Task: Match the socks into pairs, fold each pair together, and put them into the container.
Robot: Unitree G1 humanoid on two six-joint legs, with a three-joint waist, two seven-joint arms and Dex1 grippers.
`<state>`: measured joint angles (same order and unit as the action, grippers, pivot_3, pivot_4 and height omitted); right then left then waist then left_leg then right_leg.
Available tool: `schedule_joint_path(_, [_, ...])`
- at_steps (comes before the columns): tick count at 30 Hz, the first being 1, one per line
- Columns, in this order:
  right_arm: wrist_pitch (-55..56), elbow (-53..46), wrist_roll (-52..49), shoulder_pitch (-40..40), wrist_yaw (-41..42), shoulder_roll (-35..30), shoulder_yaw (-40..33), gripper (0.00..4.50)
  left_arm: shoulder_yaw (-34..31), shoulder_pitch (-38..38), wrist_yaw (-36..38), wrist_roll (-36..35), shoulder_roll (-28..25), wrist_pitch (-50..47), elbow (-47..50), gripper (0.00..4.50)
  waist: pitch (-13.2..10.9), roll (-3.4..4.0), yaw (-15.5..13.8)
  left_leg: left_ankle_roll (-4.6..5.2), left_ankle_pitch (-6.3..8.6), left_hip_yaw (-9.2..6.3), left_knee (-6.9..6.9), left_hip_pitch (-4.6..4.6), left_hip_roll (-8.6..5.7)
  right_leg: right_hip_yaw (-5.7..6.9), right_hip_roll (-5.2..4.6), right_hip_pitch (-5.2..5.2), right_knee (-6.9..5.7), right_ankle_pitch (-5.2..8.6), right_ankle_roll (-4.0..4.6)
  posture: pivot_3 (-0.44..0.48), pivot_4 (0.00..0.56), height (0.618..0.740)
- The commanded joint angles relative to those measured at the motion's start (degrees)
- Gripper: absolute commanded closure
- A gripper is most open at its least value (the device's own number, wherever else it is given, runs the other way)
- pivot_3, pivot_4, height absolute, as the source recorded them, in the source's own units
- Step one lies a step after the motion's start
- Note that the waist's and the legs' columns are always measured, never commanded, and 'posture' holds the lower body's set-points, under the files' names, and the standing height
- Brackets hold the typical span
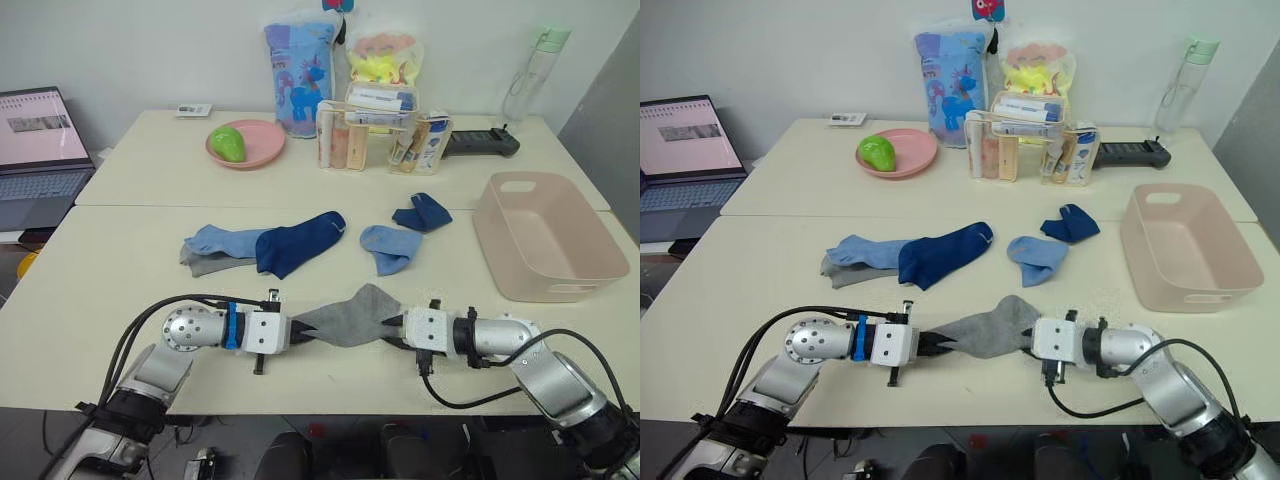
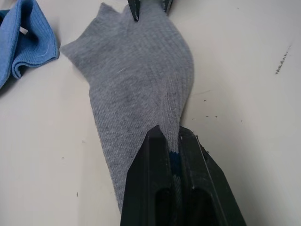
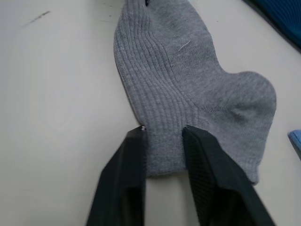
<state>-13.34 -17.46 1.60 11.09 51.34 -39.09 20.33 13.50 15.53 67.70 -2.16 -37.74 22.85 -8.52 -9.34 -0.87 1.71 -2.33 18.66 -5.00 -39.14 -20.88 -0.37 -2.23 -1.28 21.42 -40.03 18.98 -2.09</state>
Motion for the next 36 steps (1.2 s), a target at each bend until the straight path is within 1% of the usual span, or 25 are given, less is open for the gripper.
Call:
schedule_joint_path(1, [-6.3, -3.2, -4.3, 1.0, 0.8, 0.8, -3.1, 4.46, -0.6, 1.6, 2.1, -5.4, 0.1, -6.5, 2.3, 4.5, 0.0, 0.0, 0.0, 0.0, 0.0, 0.01, 0.0, -0.01, 0.0, 0.0, 0.0, 0.0, 0.0, 0.0, 0.0, 0.0, 0.15, 0.703])
schedule_joint_path(3, [-10.2, -6.6, -7.4, 0.5, 1.7, 0.8, -4.4, 4.46, -1.0, 2.3, 3.9, -9.2, -0.5, -14.6, 5.0, 4.5, 0.0, 0.0, 0.0, 0.0, 0.0, 0.01, 0.0, -0.02, -0.01, 0.0, -0.01, 0.01, 0.0, 0.0, 0.0, 0.0, 0.15, 0.703])
schedule_joint_path(5, [-15.3, -11.0, -11.1, -0.3, 2.4, 0.3, -6.2, 4.46, -0.8, 2.7, 7.1, -13.1, -2.8, -23.3, 9.3, 4.5, 0.0, 0.01, 0.1, 0.0, 0.0, -0.04, 0.0, -0.04, -0.01, 0.0, 0.0, 0.01, 0.01, 0.0, 0.0, 0.0, 0.15, 0.703])
schedule_joint_path(7, [-21.1, -15.6, -15.5, -0.8, 2.4, -0.2, -8.4, 4.46, -0.6, 2.5, 10.3, -17.7, -5.9, -33.1, 15.0, 4.5, 0.0, 0.01, 0.1, 0.0, 0.0, -0.13, 0.0, -0.08, 0.01, 0.06, 0.0, 0.02, 0.0, 0.0, 0.0, 0.0, 0.15, 0.703])
schedule_joint_path(9, [-28.6, -20.5, -21.4, -1.0, 1.8, -0.4, -11.8, 4.46, -0.8, 2.5, 12.8, -24.2, -9.9, -45.0, 21.0, 4.5, 0.0, 0.02, 0.1, 0.0, 0.0, -0.17, 0.03, -0.06, 0.01, 0.07, 0.01, 0.0, 0.02, 0.0, 0.0, 0.0, 0.15, 0.703])
schedule_joint_path(11, [-39.3, -26.5, -30.7, -1.7, 1.3, -1.3, -17.1, 4.46, -1.1, 1.9, 16.1, -31.3, -15.0, -55.4, 27.0, 4.5, 0.0, 0.04, 0.2, 0.0, 0.0, -0.2, 0.03, -0.06, 0.01, 0.07, 0.01, -0.02, 0.01, 0.0, 0.0, 0.0, 0.15, 0.703])
schedule_joint_path(14, [-50.3, -31.5, -41.0, -2.3, -0.1, -2.8, -22.6, 4.46, -1.6, 0.6, 18.0, -38.2, -19.8, -64.7, 32.3, 4.5, 0.0, 0.07, 0.1, 0.01, 0.01, -0.26, 0.04, -0.04, 0.01, 0.11, 0.01, -0.06, 0.05, 0.01, 0.0, 0.0, 0.15, 0.703])
schedule_joint_path(16, [-59.4, -33.6, -48.9, -3.2, -1.7, -4.0, -26.5, 4.46, -0.4, -1.3, 18.8, -41.1, -22.4, -69.8, 34.1, 4.5, 0.0, 0.07, 0.1, 0.01, 0.01, -0.26, 0.04, -0.04, 0.01, 0.11, 0.01, -0.07, 0.05, 0.01, 0.01, 0.0, 0.15, 0.703])
schedule_joint_path(17, [-63.0, -33.9, -51.9, -3.5, -2.8, -4.3, -27.6, 4.46, 0.5, -1.6, 18.3, -41.5, -22.3, -71.7, 33.6, 4.5, 0.0, 0.07, 0.1, 0.02, 0.01, -0.26, 0.06, -0.04, 0.01, 0.12, 0.01, -0.07, 0.06, 0.01, 0.01, 0.0, 0.15, 0.703])
schedule_joint_path(19, [-69.0, -32.9, -55.1, -3.2, -6.5, -2.4, -29.2, 4.46, 2.0, -0.7, 16.2, -41.4, -19.9, -74.8, 31.0, 4.5, 0.0, 0.07, 0.1, 0.02, 0.01, -0.27, 0.06, -0.03, 0.0, 0.13, 0.01, -0.08, 0.04, 0.01, 0.01, 0.0, 0.15, 0.703])
schedule_joint_path(23, [-73.4, -28.3, -53.5, -0.1, -14.1, 1.5, -27.8, 4.46, 5.1, 3.1, 12.9, -38.8, -14.0, -77.7, 24.6, 4.5, -0.1, 0.04, 0.1, 0.03, 0.0, -0.24, 0.05, -0.01, -0.07, 0.1, 0.02, -0.11, 0.03, 0.01, 0.02, 0.0, 0.15, 0.703])
schedule_joint_path(26, [-73.3, -21.1, -47.6, 4.4, -21.2, 5.0, -24.4, 4.46, 8.4, 7.7, 10.0, -34.0, -8.1, -77.0, 15.7, 4.5, 0.0, 0.03, 0.1, 0.03, 0.0, -0.21, 0.05, -0.03, -0.07, 0.08, 0.05, -0.04, 0.03, 0.01, 0.01, 0.0, 0.15, 0.703])
schedule_joint_path(28, [-71.6, -17.5, -44.9, 7.1, -23.2, 5.7, -22.0, 4.46, 8.3, 11.5, 7.9, -31.6, -4.3, -75.9, 9.2, 4.5, 0.0, 0.05, 0.1, 0.03, 0.0, -0.2, 0.07, -0.06, -0.07, 0.07, 0.06, 0.01, 0.02, 0.01, 0.01, 0.0, 0.15, 0.703])
schedule_joint_path(30, [-70.5, -16.1, -43.6, 8.4, -23.8, 5.7, -20.6, 4.46, 7.7, 13.7, 7.3, -30.4, -2.3, -75.5, 5.5, 4.5, 0.0, 0.04, 0.1, 0.03, -0.01, -0.2, 0.07, -0.1, -0.06, 0.08, 0.06, 0.06, 0.03, 0.01, 0.01, 0.0, 0.15, 0.703])
schedule_joint_path(34, [-66.7, -11.5, -39.9, 11.8, -26.4, 7.9, -19.0, 4.46, 7.8, 18.4, 5.4, -25.0, 0.6, -71.1, -4.5, 4.5, 0.0, 0.04, 0.2, -0.01, -0.03, -0.18, 0.03, -0.46, -0.05, 0.05, 0.04, 0.48, -0.01, 0.01, 0.02, 0.0, 0.15, 0.703])
schedule_joint_path(36, [-65.8, -10.8, -39.4, 12.6, -26.8, 8.9, -18.8, 4.46, 7.3, 19.2, 4.6, -24.4, 1.6, -71.1, -5.6, 4.5, 0.0, 0.07, 0.2, -0.21, -0.14, -0.13, -0.09, -0.75, -0.06, 0.04, 0.02, 0.8, -0.17, 0.0, 0.02, 0.0, 0.15, 0.703])
